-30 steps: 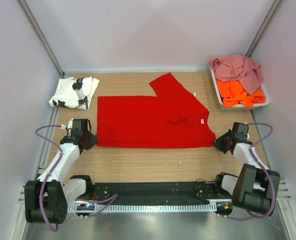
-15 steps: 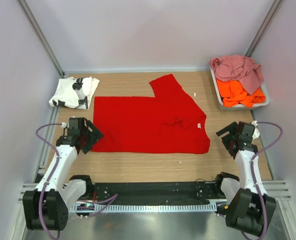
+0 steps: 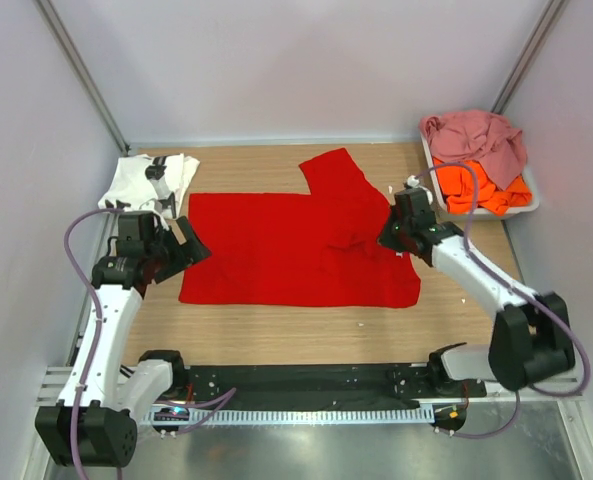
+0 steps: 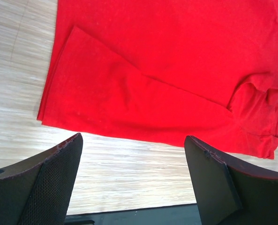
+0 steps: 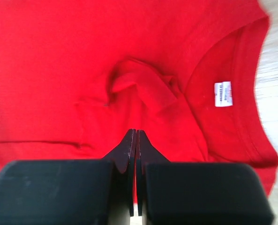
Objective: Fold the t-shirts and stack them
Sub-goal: Fold the tshirt
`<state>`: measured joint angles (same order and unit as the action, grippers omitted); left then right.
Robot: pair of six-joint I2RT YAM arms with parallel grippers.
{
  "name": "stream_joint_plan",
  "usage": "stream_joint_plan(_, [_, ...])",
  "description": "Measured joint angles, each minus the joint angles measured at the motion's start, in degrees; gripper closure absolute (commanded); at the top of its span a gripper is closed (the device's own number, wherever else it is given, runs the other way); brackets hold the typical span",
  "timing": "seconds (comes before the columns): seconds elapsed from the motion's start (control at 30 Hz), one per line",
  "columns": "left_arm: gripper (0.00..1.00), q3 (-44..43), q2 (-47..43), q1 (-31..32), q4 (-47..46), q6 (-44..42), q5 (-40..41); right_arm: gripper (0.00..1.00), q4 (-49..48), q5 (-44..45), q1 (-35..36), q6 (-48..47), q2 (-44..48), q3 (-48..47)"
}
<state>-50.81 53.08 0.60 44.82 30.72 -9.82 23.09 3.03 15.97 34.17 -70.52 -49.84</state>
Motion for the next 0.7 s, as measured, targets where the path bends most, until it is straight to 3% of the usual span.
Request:
stream_joint_plan(0.27, [0.12,0.28,-2.34,0.0,0.09,-1.05,0.39,0.99,-0.68,1.9,3.76,0.04,-20.98,-5.86])
stream_joint_plan(0.7, [0.13,0.31,-2.67,0.0,0.11,-1.18,1.29,0.99,-1.97,2.91,6.43,0.26,-31.34,-14.47])
